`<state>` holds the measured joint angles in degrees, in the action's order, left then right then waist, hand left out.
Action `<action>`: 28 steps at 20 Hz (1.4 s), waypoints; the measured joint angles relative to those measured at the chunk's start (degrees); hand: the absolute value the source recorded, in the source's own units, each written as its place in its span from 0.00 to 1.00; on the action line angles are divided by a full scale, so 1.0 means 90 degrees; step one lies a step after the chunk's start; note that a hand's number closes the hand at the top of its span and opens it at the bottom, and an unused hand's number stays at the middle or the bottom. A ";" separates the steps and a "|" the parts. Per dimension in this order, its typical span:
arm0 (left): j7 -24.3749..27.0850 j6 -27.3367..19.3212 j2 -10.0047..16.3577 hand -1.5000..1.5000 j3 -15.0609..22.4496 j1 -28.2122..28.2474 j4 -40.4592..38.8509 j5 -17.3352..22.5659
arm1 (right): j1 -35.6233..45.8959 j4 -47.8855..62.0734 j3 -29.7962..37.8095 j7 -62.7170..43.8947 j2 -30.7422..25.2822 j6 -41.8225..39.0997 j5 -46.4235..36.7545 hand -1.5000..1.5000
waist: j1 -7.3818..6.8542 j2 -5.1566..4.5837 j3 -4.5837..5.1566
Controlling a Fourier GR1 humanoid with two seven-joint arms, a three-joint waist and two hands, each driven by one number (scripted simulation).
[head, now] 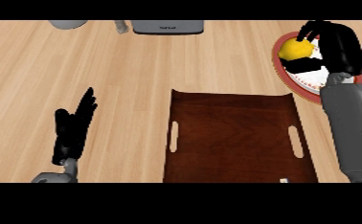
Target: Pick the lemon from the tray and place it in the plate
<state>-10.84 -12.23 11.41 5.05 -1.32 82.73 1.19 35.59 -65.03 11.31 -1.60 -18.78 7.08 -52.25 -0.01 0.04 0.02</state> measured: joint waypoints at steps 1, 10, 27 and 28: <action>-0.0031 -0.0039 -0.0051 0.50 0.0032 -0.0002 0.0041 -0.0043 | 0.0074 0.0151 0.0100 -0.0018 -0.0057 0.0070 0.0020 1.00 | -0.0013 -0.0003 0.0000; -0.0169 0.0031 -0.0171 0.50 0.0078 -0.0051 0.0167 -0.0190 | 0.0853 0.2278 0.0816 0.0511 -0.0796 0.0654 0.0207 1.00 | -0.0110 -0.0037 -0.0005; -0.0115 0.0224 -0.0241 0.50 0.0006 -0.0370 -0.0017 -0.0224 | 0.1552 0.5837 0.0988 0.1534 -0.1803 -0.0052 -0.0052 0.00 | -0.0338 -0.0160 -0.0025; -0.0094 0.0221 -0.0243 0.50 0.0022 -0.0333 -0.0005 -0.0246 | 0.1543 0.5947 0.0981 0.1578 -0.1858 -0.0188 -0.0062 0.00 | -0.0351 -0.0161 -0.0026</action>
<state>-11.69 -10.24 9.22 5.24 -4.32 82.68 -1.02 49.47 -11.51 20.14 12.60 -35.50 5.38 -52.81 -3.16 -1.41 -0.22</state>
